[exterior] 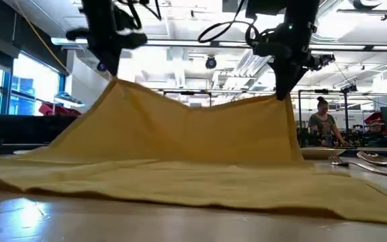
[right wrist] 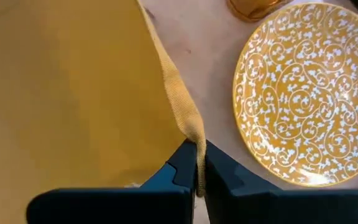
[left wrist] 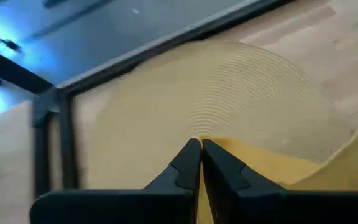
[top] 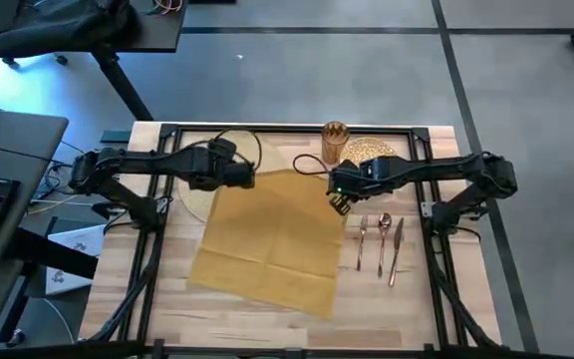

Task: Set table place
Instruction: Fold the yellow table napkin

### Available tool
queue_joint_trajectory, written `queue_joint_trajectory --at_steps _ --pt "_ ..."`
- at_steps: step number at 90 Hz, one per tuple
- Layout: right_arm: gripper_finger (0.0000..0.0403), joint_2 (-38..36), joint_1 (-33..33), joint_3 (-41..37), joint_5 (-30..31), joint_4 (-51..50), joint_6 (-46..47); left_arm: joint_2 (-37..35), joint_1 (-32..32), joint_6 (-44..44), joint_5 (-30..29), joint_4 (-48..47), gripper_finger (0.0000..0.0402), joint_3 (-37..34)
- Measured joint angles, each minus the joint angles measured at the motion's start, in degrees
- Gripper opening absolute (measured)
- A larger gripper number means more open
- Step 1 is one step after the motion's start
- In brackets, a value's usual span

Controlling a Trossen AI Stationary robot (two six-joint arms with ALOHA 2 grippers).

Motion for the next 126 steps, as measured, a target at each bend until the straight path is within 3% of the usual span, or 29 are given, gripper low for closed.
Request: queue_joint_trajectory --at_steps 19,32,46,64,80,91,110,126 --pt "0.0000 0.0 0.0 0.0 -4.2 -3.3 -0.1 -0.5 7.1 9.2 9.5 2.4 0.0076 -0.2" --pt "0.0000 0.0 0.0 0.0 -7.7 -4.6 -1.9 -1.8 6.3 9.6 17.3 1.9 0.0111 1.6" --pt "0.0000 0.0 0.2 0.0 -12.7 -4.7 -5.1 -1.5 -1.6 1.1 28.3 2.3 0.0121 1.1" --pt "0.0000 0.0 0.2 -0.2 -13.1 -4.1 -11.2 -1.4 -18.5 -20.9 35.6 8.7 0.0116 -4.5" --pt "0.0000 0.0 -0.1 -0.3 -12.9 -3.0 -17.0 0.7 -31.0 -44.0 35.1 23.8 0.0100 -11.9" --pt "0.0000 0.0 -0.5 -0.3 -12.8 -2.4 -19.3 5.6 -35.4 -53.1 31.8 31.4 0.0084 -14.7" --pt "0.0000 0.0 1.9 -5.0 -16.6 -2.6 -14.0 16.3 -36.7 -51.4 34.9 31.8 0.0054 -15.0" --pt "0.0000 0.0 10.6 -10.6 -22.1 -2.6 0.5 17.0 -35.3 -41.4 35.6 30.6 0.0031 -14.6"
